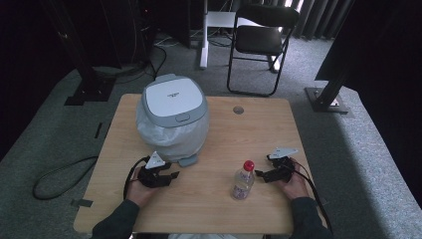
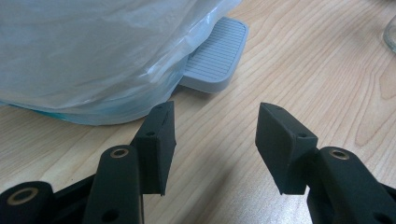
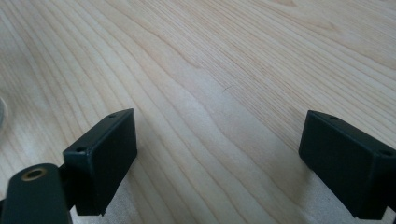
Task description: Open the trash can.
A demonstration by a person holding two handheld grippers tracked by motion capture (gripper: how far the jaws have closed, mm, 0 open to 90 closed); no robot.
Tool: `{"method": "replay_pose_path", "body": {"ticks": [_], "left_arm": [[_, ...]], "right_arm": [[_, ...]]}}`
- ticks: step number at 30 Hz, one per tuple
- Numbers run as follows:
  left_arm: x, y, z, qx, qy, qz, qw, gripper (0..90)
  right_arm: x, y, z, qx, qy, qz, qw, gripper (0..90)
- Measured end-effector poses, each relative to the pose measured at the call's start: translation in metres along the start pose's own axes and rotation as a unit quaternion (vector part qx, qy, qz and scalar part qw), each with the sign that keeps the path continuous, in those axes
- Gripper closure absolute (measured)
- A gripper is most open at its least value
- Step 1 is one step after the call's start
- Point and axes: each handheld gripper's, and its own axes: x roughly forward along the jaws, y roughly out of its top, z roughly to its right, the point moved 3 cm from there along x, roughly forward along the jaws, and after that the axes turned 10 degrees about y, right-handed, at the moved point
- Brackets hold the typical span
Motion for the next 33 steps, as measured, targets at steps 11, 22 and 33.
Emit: {"method": "replay_pose_path", "body": {"ticks": [11,22,33], "left_arm": [[-0.001,0.0,0.001,-0.006,-0.008,0.002,0.9999,49.3],[-0.005,0.004,0.0,-0.02,-0.023,0.009,0.9995,54.9],[-0.005,0.016,0.004,-0.028,-0.054,0.016,0.998,68.6]], "right_arm": [[0.0,0.0,0.0,0.006,-0.005,0.0,1.0,10.7],[0.0,0.0,0.001,0.009,-0.008,0.001,0.9999,10.7],[0.0,0.0,0.001,0.009,-0.009,0.001,0.9999,10.7]]}}
